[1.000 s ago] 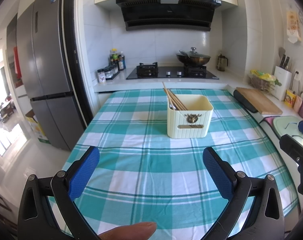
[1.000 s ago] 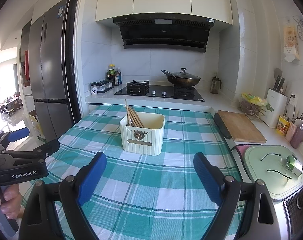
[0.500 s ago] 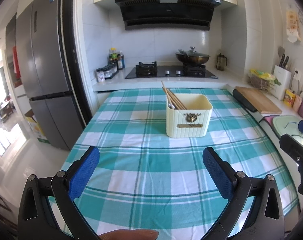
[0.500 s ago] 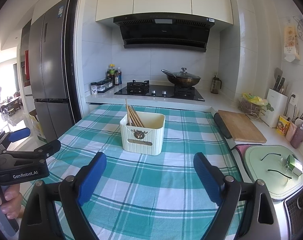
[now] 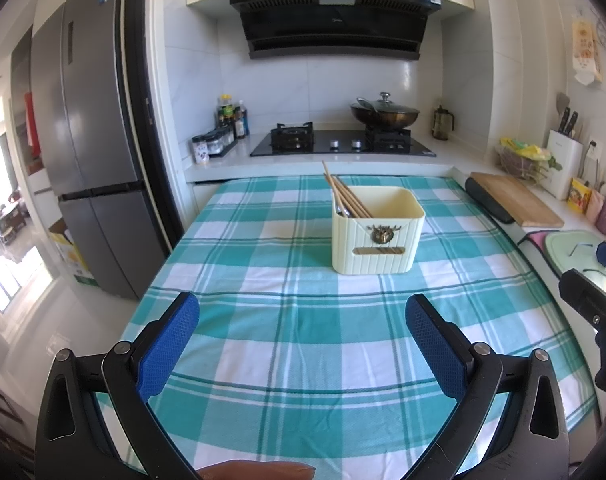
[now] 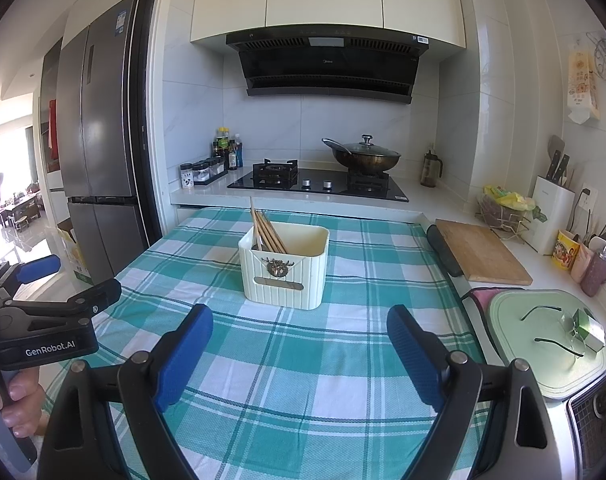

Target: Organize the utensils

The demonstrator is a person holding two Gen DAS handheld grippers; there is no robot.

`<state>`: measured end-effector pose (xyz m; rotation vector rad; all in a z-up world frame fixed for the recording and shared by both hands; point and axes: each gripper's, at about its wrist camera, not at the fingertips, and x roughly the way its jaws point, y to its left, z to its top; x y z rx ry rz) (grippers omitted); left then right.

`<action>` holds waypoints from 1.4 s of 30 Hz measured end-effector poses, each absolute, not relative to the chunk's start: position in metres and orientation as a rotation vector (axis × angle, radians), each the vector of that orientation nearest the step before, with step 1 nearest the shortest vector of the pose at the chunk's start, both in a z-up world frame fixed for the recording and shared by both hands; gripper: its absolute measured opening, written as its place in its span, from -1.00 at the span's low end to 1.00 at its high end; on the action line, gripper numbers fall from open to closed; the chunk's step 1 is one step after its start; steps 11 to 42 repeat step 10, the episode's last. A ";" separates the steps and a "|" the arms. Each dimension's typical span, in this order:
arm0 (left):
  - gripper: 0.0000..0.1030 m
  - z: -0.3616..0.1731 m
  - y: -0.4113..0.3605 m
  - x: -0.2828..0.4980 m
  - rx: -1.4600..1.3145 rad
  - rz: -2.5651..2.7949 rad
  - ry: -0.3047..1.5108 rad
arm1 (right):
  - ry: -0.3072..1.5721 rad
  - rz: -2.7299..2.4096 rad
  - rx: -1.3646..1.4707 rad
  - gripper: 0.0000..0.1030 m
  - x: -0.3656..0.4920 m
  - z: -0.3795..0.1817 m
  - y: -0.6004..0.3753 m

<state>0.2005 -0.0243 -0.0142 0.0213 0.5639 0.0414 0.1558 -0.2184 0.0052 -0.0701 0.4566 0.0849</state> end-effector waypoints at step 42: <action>0.99 -0.021 -0.025 0.202 0.000 0.044 0.556 | 0.460 0.087 -0.069 0.76 0.155 0.004 -0.221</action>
